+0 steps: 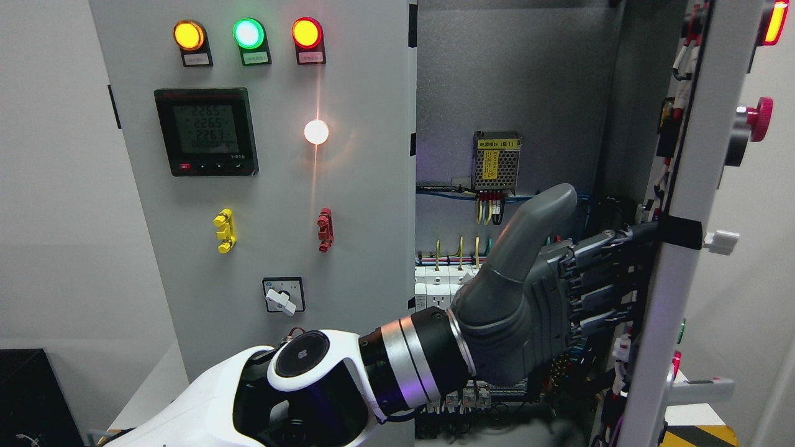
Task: Open door with both hands
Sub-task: 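Sweep the left hand outward to swing the button door fully open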
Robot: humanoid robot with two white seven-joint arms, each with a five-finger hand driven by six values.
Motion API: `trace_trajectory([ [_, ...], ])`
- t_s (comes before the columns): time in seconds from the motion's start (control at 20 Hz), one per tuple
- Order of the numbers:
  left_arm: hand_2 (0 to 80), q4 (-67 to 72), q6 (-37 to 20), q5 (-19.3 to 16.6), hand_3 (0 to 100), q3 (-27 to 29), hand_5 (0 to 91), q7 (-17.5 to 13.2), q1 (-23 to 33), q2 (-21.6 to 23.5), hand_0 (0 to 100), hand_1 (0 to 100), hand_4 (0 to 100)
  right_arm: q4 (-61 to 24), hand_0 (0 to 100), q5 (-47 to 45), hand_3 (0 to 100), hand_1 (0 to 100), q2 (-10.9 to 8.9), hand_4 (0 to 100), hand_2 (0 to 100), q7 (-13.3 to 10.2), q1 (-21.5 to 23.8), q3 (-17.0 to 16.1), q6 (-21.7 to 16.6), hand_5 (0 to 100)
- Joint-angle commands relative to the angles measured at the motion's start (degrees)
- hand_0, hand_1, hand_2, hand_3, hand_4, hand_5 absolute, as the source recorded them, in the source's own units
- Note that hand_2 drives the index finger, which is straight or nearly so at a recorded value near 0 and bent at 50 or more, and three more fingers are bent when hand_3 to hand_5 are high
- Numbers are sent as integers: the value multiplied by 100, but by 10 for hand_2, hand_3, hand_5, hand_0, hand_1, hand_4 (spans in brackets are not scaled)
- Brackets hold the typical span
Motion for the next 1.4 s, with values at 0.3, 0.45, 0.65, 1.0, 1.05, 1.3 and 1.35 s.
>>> trace_trajectory([
  [0.3, 0, 492, -1, -51, 0, -234, 0, 8, -179, -856, 0, 0, 0, 1, 191, -1, 0, 0, 0, 0, 0, 2, 0, 0, -4, 0],
  [0.45, 0, 641, -1, -77, 0, -366, 0, 8, -223, -1040, 0, 0, 0, -8, 191, -1, 0, 0, 0, 0, 0, 2, 0, 0, 5, 0],
  [0.65, 0, 799, -1, -208, 0, -428, 0, 8, -223, -1330, 0, 0, 0, 1, 191, -1, 0, 0, 0, 0, 0, 2, 0, 0, 4, 0],
  [1.0, 0, 1168, -18, -244, 0, -533, 0, 8, -416, -1779, 0, 0, 0, 1, 191, -1, 0, 0, 0, 0, 0, 2, 0, 0, 5, 0],
  [1.05, 0, 1230, -18, -244, 0, -542, 0, 8, -443, -1849, 0, 0, 0, -8, 191, -1, 0, 0, 0, 0, 0, 2, 0, 0, -4, 0],
  [1.3, 0, 1467, -44, -270, 0, -647, 0, 8, -548, -2113, 0, 0, 0, 1, 191, -1, 0, 0, 0, 0, 0, 2, 0, 0, -4, 0],
  [1.35, 0, 1511, -44, -270, 0, -656, 0, 8, -557, -2165, 0, 0, 0, 1, 191, -1, 0, 0, 0, 0, 0, 2, 0, 0, 4, 0],
])
